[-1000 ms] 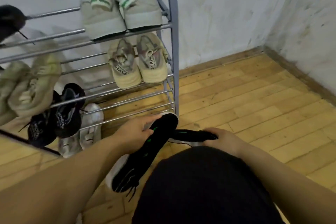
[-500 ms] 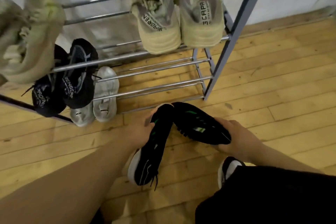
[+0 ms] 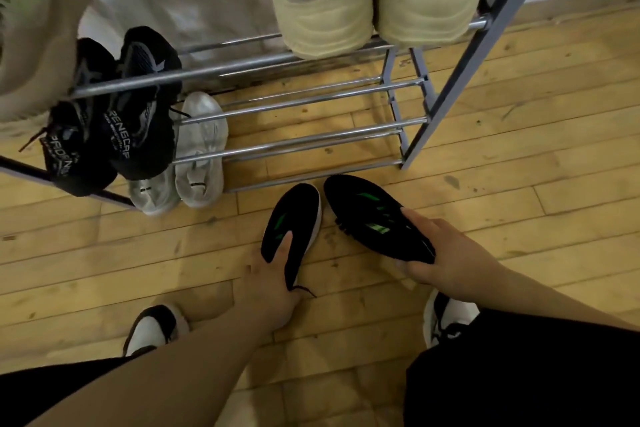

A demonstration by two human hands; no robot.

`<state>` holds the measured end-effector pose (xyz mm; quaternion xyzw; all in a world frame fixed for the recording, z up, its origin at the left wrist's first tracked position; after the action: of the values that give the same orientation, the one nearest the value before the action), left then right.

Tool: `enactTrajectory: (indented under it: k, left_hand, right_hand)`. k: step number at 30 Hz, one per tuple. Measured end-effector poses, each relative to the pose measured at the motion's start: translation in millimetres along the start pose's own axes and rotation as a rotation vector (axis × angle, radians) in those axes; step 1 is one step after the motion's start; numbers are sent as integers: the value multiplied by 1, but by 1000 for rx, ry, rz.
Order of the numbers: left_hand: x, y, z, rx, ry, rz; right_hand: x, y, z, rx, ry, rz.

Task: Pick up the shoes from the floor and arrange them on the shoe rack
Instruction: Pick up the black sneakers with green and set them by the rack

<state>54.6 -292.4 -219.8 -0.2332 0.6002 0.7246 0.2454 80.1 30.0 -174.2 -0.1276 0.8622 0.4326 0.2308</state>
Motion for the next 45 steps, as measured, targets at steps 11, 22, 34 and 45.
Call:
enactTrajectory:
  k: [11, 22, 34, 45]
  left_hand:
    - [-29, 46, -1, -263, -102, 234]
    - [-40, 46, 14, -336, -122, 227]
    - [89, 95, 86, -426, -83, 355]
    - [87, 58, 74, -421, -196, 147]
  right_hand:
    - [-30, 51, -21, 169, 38, 217]
    - [-3, 49, -54, 291, 135, 347]
    - [122, 18, -45, 131, -61, 346]
    - [114, 8, -37, -12, 40, 328]
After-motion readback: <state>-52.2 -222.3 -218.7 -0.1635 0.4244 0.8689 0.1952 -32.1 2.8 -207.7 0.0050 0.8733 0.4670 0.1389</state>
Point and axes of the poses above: each hand's wrist, its own x-axis towards the middle knuckle, its own y-axis out of the back of the hand, z = x × y, the point moved 5 cm from there along x, towards the middle knuckle, and after that the axes turned 4 degrees about z, right-handed, at the moved point
